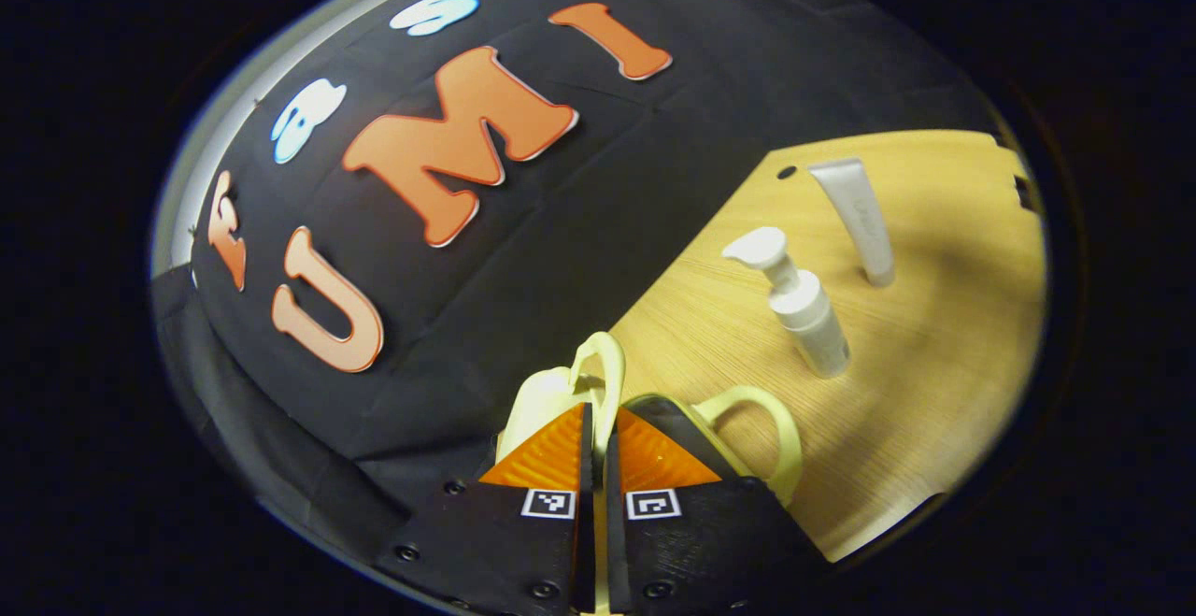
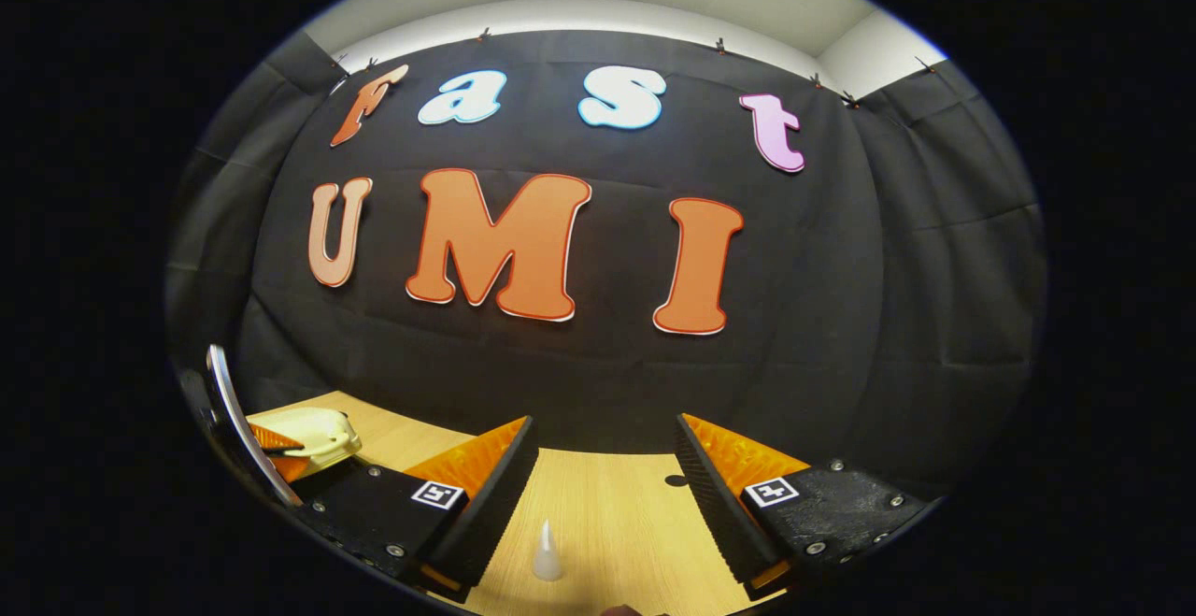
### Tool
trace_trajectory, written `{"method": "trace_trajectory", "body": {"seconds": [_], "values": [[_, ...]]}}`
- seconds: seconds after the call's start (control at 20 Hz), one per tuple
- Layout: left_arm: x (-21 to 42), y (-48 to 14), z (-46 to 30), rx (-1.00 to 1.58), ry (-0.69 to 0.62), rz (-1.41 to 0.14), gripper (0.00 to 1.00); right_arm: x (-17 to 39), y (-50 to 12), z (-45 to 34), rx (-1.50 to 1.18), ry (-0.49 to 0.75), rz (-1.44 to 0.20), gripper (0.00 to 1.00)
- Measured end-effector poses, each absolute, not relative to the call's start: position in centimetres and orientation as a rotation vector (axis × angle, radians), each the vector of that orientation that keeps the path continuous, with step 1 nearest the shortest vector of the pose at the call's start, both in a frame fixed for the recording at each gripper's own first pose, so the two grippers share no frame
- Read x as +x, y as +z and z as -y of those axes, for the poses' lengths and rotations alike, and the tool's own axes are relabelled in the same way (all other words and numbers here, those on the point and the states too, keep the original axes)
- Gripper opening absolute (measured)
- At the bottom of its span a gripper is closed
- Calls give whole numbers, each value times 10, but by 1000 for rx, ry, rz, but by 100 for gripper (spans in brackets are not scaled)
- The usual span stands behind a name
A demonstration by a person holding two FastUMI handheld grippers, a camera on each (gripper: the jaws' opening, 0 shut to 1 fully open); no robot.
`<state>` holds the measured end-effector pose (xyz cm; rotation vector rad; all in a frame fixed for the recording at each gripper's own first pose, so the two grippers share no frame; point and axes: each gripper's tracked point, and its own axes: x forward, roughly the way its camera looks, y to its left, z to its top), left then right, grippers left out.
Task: First open the suitcase, pack the skin care products into it, and then close the suitcase.
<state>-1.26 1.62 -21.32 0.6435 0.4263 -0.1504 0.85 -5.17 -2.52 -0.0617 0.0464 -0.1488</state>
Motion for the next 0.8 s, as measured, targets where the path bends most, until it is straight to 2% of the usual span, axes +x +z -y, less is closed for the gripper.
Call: {"method": "trace_trajectory", "body": {"seconds": [0.45,0.8], "values": [[14,-154,-117,292,16,-415,6,20,-17,15,-92,-84,-44,94],[25,-134,-211,111,128,-396,5,31,-13,-8,-100,-60,-48,94]]}}
